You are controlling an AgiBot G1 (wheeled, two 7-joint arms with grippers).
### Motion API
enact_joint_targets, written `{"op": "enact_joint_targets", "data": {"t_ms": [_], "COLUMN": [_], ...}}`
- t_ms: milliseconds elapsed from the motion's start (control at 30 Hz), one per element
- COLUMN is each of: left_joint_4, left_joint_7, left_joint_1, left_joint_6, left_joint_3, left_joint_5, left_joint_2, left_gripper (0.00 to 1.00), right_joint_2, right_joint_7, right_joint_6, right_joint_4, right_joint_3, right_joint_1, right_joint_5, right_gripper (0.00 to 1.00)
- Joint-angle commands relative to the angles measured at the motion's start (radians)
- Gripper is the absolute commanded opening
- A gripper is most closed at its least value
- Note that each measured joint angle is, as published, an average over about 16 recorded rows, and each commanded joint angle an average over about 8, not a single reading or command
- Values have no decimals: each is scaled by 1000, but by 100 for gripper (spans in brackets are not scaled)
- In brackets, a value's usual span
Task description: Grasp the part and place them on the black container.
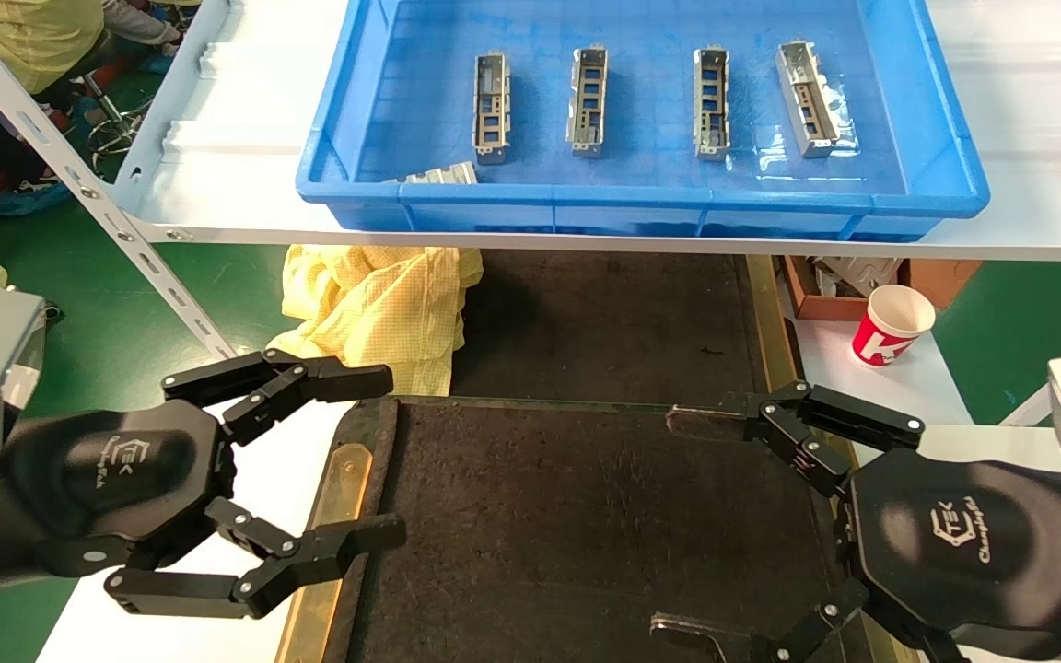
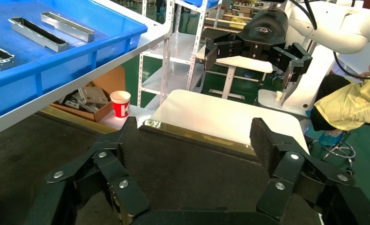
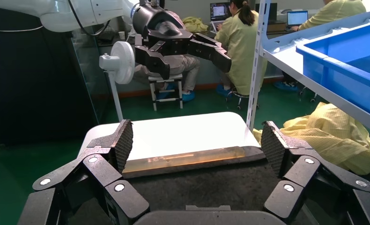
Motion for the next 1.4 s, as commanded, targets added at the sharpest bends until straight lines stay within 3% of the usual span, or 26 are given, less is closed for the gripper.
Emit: {"op": "enact_joint_targets", "data": {"t_ms": [33, 1400], "left_joint_4": [0, 0], "left_joint_7": [0, 0], "left_joint_1": [0, 0], "left_joint_6": [0, 0], "left_joint_3": [0, 0], "left_joint_5": [0, 0], "left_joint_2": [0, 0], "left_gripper": [0, 0], "right_joint_2": [0, 0], "right_joint_7": [0, 0], "right_joint_6": [0, 0], "right_joint_4": [0, 1], "right_joint_3": [0, 0], "right_joint_1": [0, 0], "right_joint_5": [0, 0], "right_gripper": [100, 100]}}
